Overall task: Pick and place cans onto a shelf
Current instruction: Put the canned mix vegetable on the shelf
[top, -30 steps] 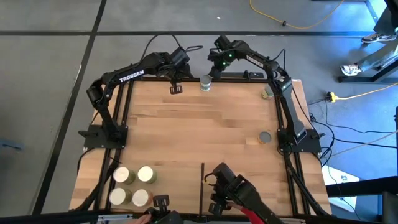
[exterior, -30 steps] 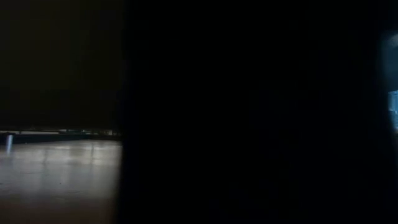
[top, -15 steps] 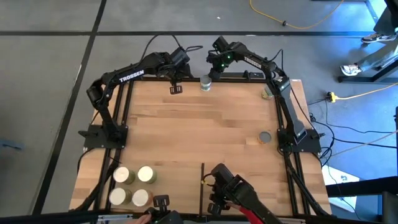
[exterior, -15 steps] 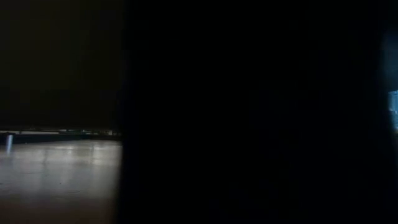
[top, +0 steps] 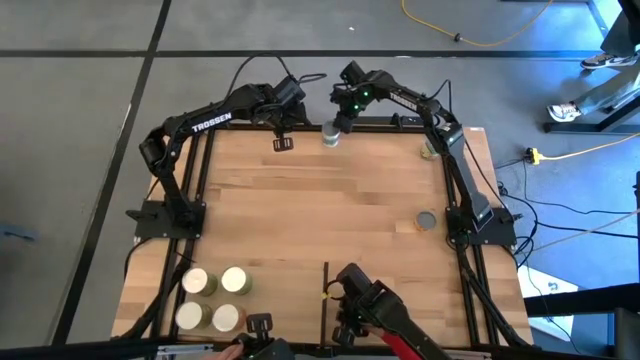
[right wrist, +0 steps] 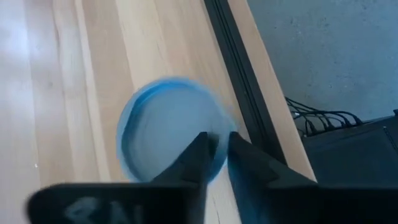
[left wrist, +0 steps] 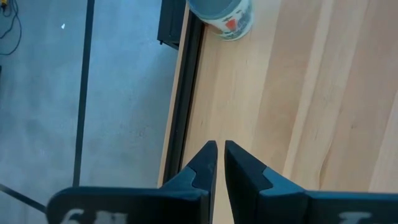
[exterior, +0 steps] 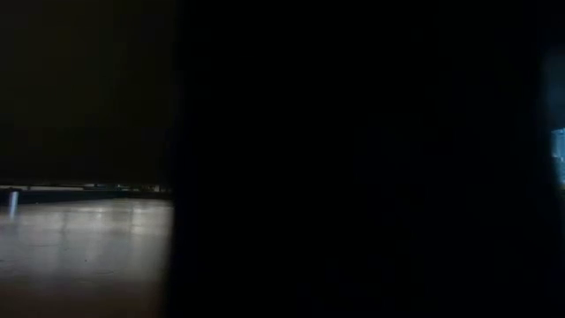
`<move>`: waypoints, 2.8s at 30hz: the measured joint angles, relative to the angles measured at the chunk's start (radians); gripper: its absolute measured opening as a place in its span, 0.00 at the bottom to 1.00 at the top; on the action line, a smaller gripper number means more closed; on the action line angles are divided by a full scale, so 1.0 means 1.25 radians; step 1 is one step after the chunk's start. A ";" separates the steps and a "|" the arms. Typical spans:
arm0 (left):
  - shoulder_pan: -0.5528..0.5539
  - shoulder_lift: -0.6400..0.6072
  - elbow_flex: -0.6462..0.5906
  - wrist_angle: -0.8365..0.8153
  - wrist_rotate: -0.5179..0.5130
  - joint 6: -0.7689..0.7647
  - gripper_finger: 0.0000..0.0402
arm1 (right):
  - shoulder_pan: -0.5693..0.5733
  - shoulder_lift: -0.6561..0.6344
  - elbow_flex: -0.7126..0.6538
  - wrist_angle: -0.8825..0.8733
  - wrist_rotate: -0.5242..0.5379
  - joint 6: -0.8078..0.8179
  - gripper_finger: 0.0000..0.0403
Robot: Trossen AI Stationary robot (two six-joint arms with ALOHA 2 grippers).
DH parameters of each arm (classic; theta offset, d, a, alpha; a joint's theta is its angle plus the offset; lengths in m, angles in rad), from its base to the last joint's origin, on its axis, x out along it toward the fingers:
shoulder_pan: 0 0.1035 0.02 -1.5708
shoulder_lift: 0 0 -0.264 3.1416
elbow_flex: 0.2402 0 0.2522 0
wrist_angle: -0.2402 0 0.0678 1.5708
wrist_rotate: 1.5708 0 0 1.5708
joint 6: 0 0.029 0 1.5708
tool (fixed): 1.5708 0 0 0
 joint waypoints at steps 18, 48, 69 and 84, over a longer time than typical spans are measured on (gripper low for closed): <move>0.000 0.000 0.000 -0.004 0.000 -0.001 0.06 | 0.000 0.004 0.197 -0.255 0.111 -0.065 0.04; -0.094 -0.306 0.000 -0.231 0.013 -0.187 0.06 | 0.347 -0.237 0.200 -0.297 0.175 0.009 0.04; -0.194 -0.445 0.000 -0.374 0.121 -0.231 0.05 | 0.652 -0.219 0.166 -0.031 0.163 0.312 0.04; -0.256 -0.506 0.000 -0.374 0.118 -0.393 0.05 | 0.667 -0.086 0.164 0.051 -0.170 0.184 0.04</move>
